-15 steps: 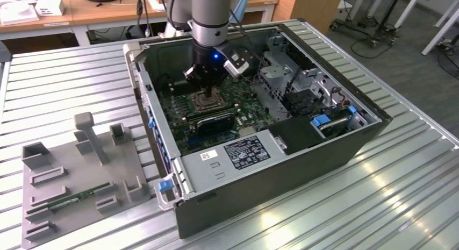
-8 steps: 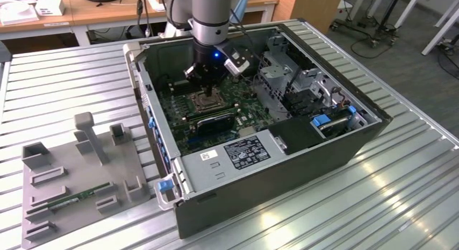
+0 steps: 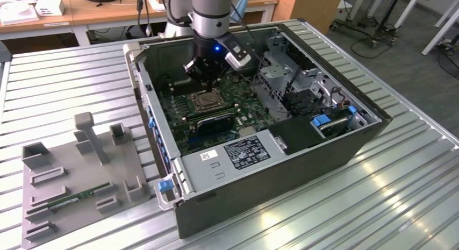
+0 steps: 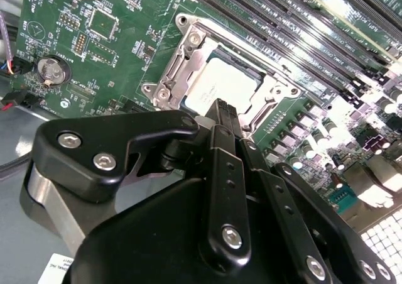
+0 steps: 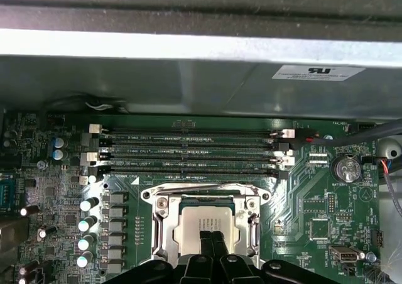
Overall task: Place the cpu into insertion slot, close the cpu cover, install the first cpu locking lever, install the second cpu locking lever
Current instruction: 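Install the second cpu locking lever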
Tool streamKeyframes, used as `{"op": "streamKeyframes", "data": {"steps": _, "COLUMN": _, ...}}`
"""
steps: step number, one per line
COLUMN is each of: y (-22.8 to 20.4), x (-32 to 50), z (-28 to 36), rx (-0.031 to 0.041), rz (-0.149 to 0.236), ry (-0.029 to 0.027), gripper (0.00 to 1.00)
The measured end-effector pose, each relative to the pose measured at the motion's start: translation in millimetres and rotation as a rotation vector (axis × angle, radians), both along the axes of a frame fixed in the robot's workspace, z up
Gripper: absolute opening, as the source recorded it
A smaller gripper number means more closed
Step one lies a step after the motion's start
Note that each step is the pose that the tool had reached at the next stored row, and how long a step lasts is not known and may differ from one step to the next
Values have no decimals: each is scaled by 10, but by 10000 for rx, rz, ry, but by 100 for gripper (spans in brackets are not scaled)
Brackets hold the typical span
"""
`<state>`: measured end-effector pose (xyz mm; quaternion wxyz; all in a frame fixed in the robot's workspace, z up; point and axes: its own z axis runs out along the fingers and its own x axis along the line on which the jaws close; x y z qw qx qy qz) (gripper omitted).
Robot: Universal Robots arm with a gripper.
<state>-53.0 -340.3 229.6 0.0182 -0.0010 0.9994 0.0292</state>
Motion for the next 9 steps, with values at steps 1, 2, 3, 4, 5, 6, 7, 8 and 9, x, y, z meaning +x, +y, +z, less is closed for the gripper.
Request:
{"op": "streamKeyframes", "data": {"steps": 1, "y": -2, "x": 0, "z": -1, "rx": 2, "rz": 0, "ry": 0, "gripper": 11}}
{"op": "streamKeyframes", "data": {"steps": 2, "y": -8, "x": 0, "z": 0, "rx": 0, "rz": 0, "ry": 0, "gripper": 11}}
{"op": "streamKeyframes", "data": {"steps": 3, "y": -14, "x": 0, "z": 0, "rx": 1, "rz": 0, "ry": -1, "gripper": 11}}
{"op": "streamKeyframes", "data": {"steps": 4, "y": -19, "x": 0, "z": 0, "rx": 1, "rz": -1, "ry": 0, "gripper": 11}}
{"op": "streamKeyframes", "data": {"steps": 5, "y": -24, "x": 0, "z": 0, "rx": 1, "rz": -1, "ry": -1, "gripper": 11}}
{"op": "streamKeyframes", "data": {"steps": 6, "y": -28, "x": 0, "z": 0, "rx": 1, "rz": 0, "ry": -1, "gripper": 11}}
{"op": "streamKeyframes", "data": {"steps": 7, "y": -32, "x": 0, "z": -1, "rx": 2, "rz": -1, "ry": -1, "gripper": 11}}
{"op": "streamKeyframes", "data": {"steps": 8, "y": -35, "x": 0, "z": -1, "rx": 1, "rz": -1, "ry": -1, "gripper": 11}}
{"op": "streamKeyframes", "data": {"steps": 9, "y": -39, "x": 0, "z": 0, "rx": 0, "rz": -1, "ry": 0, "gripper": 11}}
